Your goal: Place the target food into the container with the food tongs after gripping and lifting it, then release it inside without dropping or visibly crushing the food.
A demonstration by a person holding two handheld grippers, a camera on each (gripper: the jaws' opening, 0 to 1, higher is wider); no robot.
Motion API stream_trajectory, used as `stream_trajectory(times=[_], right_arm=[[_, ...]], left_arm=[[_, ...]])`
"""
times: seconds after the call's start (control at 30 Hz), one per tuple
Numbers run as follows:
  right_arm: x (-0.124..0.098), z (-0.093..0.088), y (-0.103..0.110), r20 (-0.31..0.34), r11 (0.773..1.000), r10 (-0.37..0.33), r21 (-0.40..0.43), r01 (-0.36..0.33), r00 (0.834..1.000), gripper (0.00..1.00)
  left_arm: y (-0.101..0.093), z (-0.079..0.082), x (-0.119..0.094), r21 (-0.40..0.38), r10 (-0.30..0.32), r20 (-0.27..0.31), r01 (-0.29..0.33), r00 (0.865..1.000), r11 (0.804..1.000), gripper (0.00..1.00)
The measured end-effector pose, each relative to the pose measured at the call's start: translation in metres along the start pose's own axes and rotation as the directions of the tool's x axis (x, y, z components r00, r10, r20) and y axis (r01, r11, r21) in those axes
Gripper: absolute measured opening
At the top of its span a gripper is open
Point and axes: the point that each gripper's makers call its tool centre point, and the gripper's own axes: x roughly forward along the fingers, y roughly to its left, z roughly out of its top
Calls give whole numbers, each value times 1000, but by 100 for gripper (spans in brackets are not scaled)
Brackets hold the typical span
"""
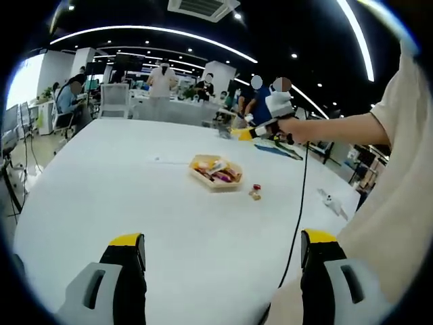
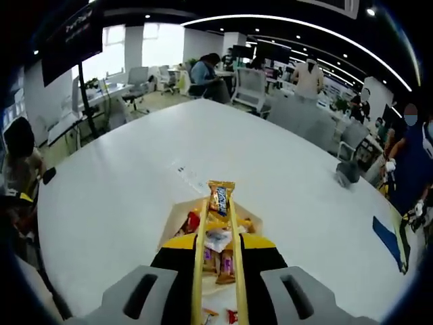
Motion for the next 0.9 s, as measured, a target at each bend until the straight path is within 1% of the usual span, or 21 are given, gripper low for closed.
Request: stream_trajectory(times=[0.9], right_arm=[[5, 1, 1, 0, 1000, 6, 0, -6, 1000, 23]], left_arm=[[3, 1, 1, -2, 1, -4, -1, 1000, 1000, 95]])
